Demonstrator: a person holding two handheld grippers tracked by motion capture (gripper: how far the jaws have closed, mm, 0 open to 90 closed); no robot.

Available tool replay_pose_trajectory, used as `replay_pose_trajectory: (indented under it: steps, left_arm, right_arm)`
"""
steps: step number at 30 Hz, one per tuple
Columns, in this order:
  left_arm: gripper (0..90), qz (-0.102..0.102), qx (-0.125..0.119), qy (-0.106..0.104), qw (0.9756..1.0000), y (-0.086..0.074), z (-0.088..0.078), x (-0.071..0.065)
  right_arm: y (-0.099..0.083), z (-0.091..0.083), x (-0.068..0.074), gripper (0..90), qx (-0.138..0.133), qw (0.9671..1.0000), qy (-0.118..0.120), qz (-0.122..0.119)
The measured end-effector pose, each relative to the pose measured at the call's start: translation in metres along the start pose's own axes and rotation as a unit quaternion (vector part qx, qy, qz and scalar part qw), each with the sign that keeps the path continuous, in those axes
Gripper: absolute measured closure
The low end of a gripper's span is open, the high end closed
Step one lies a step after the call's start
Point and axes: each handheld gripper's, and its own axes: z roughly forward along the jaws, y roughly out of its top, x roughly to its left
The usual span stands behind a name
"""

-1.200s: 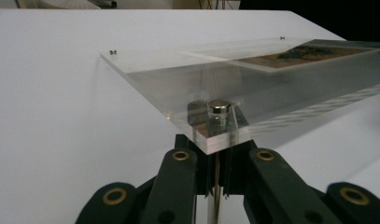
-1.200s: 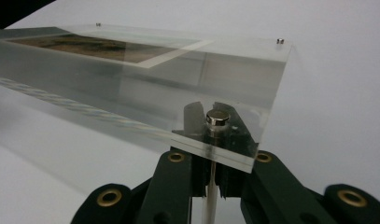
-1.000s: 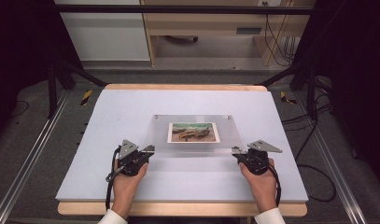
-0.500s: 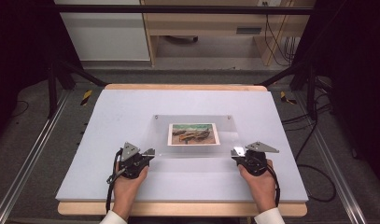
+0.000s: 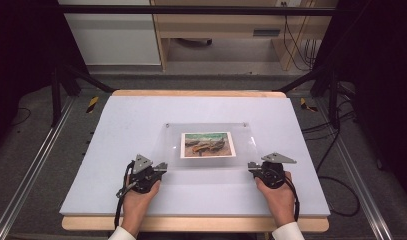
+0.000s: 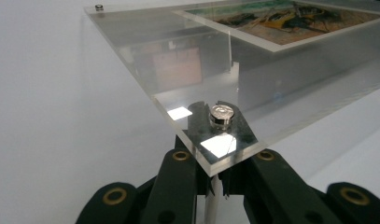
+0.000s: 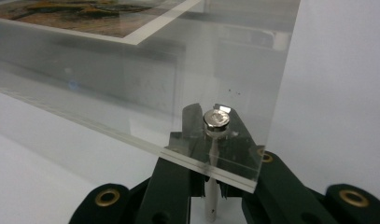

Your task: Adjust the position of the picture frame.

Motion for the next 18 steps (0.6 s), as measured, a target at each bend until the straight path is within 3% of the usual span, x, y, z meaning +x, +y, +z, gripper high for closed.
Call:
replay_pose_trajectory:
  steps: [18]
  left_arm:
    - [83.7, 0.002, -0.003, 0.004, 1.0000, -0.0002, 0.0040, 0.0030]
  right_arm:
    - [-0.0006, 0.0038, 0.0005, 83.5, 0.002, 1.0000, -0.003, 0.002]
